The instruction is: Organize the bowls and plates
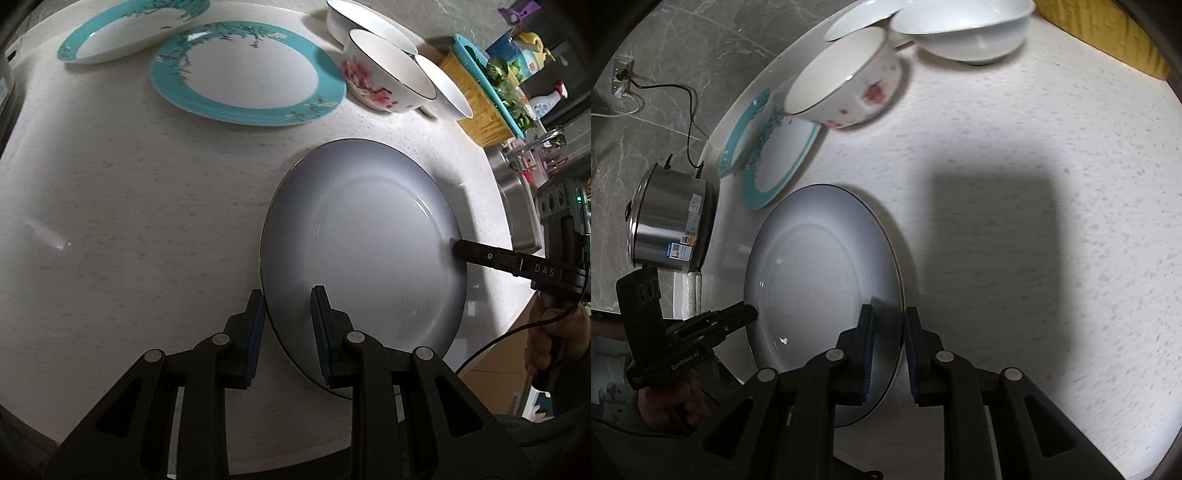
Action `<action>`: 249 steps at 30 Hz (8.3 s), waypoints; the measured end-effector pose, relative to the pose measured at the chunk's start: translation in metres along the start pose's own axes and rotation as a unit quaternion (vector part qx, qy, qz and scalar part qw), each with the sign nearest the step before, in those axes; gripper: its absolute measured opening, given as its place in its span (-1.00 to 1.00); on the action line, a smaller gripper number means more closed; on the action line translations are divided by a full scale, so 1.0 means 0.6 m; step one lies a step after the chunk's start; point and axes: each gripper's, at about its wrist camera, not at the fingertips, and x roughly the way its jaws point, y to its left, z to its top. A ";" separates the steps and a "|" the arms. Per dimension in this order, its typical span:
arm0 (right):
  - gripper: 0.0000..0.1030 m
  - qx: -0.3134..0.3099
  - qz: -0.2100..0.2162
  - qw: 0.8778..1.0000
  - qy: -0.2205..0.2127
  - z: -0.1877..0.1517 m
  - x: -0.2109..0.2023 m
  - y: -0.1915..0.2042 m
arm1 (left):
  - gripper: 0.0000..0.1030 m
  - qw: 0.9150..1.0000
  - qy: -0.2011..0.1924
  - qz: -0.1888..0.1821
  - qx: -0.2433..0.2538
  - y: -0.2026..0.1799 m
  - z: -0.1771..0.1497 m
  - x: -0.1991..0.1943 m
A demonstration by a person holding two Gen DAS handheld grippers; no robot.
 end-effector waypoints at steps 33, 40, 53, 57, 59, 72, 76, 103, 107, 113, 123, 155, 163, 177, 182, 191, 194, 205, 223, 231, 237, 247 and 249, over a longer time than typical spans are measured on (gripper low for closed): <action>0.13 -0.119 -0.057 0.982 -0.134 0.040 -0.106 0.092 | 0.43 0.990 -0.127 0.050 -0.031 0.034 0.055 -0.105; 0.56 -0.052 0.073 0.987 -0.130 0.142 -0.086 0.172 | 0.47 0.986 -0.151 0.014 -0.071 0.130 0.167 -0.136; 0.44 -0.267 0.033 0.963 0.009 0.351 -0.031 0.346 | 0.43 0.990 -0.087 -0.035 -0.104 0.220 0.216 -0.038; 0.23 -0.312 0.001 0.947 0.074 0.417 0.020 0.346 | 0.43 0.989 -0.086 -0.040 -0.116 0.217 0.215 -0.024; 0.14 -0.323 -0.021 0.941 0.098 0.433 0.047 0.335 | 0.41 0.988 -0.083 -0.042 -0.122 0.213 0.218 -0.018; 0.08 -0.329 -0.064 0.918 0.211 0.490 0.189 0.305 | 0.18 0.984 -0.068 -0.042 -0.157 0.214 0.230 0.017; 0.00 -0.329 -0.072 0.916 0.217 0.498 0.194 0.292 | 0.18 0.983 -0.065 -0.041 -0.166 0.211 0.232 0.018; -0.02 -0.438 -0.160 0.840 0.279 0.461 0.267 0.365 | -0.16 0.983 -0.056 -0.047 -0.170 0.197 0.238 0.026; -0.02 -0.436 -0.164 0.839 0.280 0.460 0.275 0.367 | -0.16 0.983 -0.057 -0.047 -0.169 0.197 0.237 0.027; 0.00 -0.441 -0.164 0.835 0.285 0.449 0.282 0.356 | -0.19 0.984 -0.057 -0.045 -0.163 0.195 0.240 0.027; -0.22 -0.442 -0.163 0.832 0.292 0.418 0.286 0.363 | -0.73 0.983 -0.061 -0.027 -0.174 0.211 0.230 0.027; -0.44 -0.391 -0.161 0.863 0.276 0.461 0.271 0.313 | -0.79 0.973 -0.037 -0.062 -0.219 0.236 0.201 0.016; -0.44 -0.390 -0.161 0.863 0.279 0.464 0.270 0.318 | -0.79 0.970 -0.029 -0.074 -0.231 0.235 0.189 0.007; -0.44 -0.396 -0.173 0.857 0.279 0.467 0.276 0.333 | -0.79 0.969 -0.037 -0.077 -0.231 0.242 0.183 -0.031; -0.45 -0.397 -0.178 0.857 0.276 0.450 0.271 0.340 | -0.79 0.970 -0.041 -0.078 -0.227 0.243 0.176 -0.043; -0.50 -0.381 -0.173 0.868 0.268 0.455 0.274 0.341 | -0.79 0.971 -0.042 -0.077 -0.223 0.247 0.159 -0.044; -0.57 -0.376 -0.174 0.870 0.266 0.455 0.282 0.335 | -0.79 0.971 -0.030 -0.077 -0.227 0.253 0.156 -0.026; -0.62 -0.382 -0.179 0.865 0.271 0.437 0.312 0.328 | -0.79 0.972 -0.031 -0.064 -0.225 0.261 0.151 -0.007; -0.38 -0.387 -0.173 0.856 0.295 0.393 0.325 0.294 | -0.75 0.981 -0.019 -0.044 -0.186 0.236 0.141 -0.010; -0.39 -0.385 -0.191 0.860 0.277 0.388 0.326 0.304 | -0.76 0.984 -0.025 -0.034 -0.175 0.228 0.143 -0.009; -0.47 -0.384 -0.194 0.864 0.261 0.385 0.313 0.321 | -0.79 0.980 -0.022 -0.051 -0.190 0.237 0.143 -0.008; -0.48 -0.378 -0.191 0.867 0.262 0.389 0.310 0.324 | -0.79 0.974 -0.020 -0.076 -0.214 0.254 0.141 -0.024; -0.48 -0.379 -0.193 0.867 0.261 0.394 0.309 0.324 | -0.79 0.973 -0.023 -0.078 -0.214 0.253 0.141 -0.033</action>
